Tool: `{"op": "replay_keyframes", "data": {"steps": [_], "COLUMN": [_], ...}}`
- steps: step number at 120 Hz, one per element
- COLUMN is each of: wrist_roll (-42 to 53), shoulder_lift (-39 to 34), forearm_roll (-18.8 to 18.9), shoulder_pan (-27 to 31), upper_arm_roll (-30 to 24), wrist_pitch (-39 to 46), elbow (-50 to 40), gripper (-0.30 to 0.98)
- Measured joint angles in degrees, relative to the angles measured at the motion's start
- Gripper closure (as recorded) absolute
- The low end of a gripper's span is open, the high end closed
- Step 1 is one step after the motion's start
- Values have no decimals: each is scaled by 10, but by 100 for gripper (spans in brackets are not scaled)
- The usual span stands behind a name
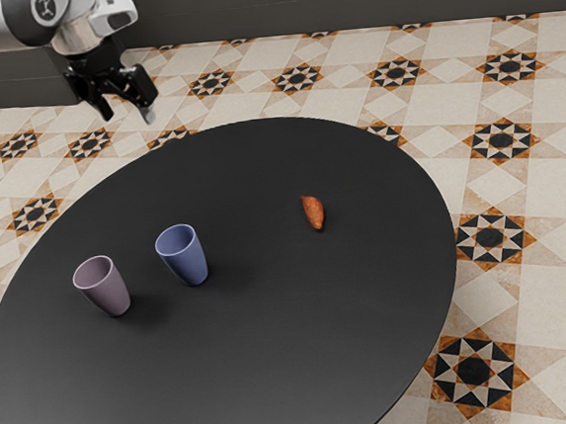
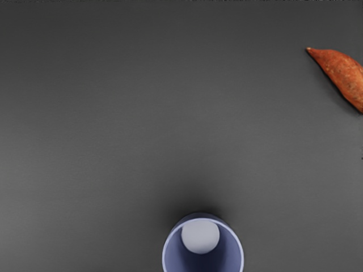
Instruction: Place the right cup onto the left cup
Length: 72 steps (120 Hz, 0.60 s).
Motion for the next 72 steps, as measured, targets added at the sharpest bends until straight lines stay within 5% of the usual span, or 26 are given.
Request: {"op": "replay_keyframes", "data": {"steps": [43, 72], "wrist_roll": [-72, -189], "shoulder_lift": [56, 0], "forearm_roll": [-19, -55], "shoulder_pan": [-12, -24], "upper_arm_roll": [-4, -5], "wrist_pitch": [67, 167], "elbow": [-51, -233], "gripper": [1, 2]}}
